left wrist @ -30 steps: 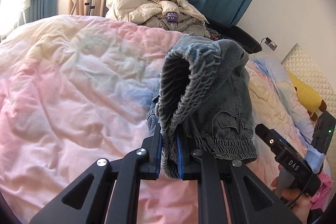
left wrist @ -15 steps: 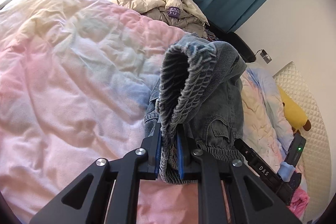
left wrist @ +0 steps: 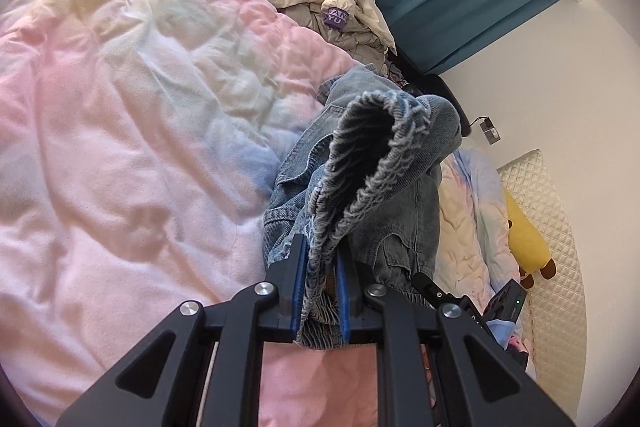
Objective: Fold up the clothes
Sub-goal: 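Grasp the jeans leg cuff with the right tool while the left holds the waistband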
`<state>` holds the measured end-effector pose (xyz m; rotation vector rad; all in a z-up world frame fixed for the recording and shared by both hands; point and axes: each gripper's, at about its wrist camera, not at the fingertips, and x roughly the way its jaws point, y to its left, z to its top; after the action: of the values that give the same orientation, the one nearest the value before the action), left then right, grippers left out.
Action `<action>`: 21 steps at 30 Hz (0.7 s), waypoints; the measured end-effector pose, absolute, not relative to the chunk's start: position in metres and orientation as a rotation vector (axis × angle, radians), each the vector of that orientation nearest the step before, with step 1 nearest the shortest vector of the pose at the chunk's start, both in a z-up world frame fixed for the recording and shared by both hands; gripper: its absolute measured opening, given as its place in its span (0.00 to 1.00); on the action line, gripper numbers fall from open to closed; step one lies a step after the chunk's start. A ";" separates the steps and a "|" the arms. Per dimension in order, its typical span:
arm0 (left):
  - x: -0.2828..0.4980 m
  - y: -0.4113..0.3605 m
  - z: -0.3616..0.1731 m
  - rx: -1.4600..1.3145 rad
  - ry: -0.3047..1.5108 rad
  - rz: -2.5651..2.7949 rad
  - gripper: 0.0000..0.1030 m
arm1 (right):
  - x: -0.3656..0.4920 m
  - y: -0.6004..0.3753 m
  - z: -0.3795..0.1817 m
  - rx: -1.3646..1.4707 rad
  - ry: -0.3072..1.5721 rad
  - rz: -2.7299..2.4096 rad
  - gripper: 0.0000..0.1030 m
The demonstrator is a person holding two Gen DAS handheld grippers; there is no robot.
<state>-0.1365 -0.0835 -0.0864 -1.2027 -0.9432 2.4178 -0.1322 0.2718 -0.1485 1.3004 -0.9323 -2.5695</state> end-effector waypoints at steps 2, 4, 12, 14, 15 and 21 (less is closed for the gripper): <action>-0.136 -0.083 -0.087 -1.202 -0.942 2.419 0.12 | -0.130 0.272 -0.147 1.278 -0.948 -2.548 0.86; -0.137 -0.084 -0.087 -1.203 -0.943 2.421 0.12 | -0.126 0.272 -0.142 1.241 -0.962 -2.535 0.71; -0.142 -0.093 -0.094 -1.226 -1.007 2.401 0.19 | -0.110 0.271 -0.116 1.078 -0.961 -2.537 0.36; -0.143 -0.097 -0.098 -1.237 -1.037 2.410 0.31 | -0.112 0.269 -0.119 1.150 -0.934 -2.553 0.34; -0.144 -0.099 -0.100 -1.249 -1.047 2.422 0.35 | -0.112 0.270 -0.124 1.196 -0.943 -2.548 0.32; -0.146 -0.103 -0.099 -1.206 -1.035 2.418 0.37 | -0.121 0.275 -0.126 1.259 -1.086 -2.468 0.27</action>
<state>-0.1456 -0.1033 -0.0989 -1.2056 -1.0345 2.4178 -0.1208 0.2750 -0.1264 1.2585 -1.0862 -2.4681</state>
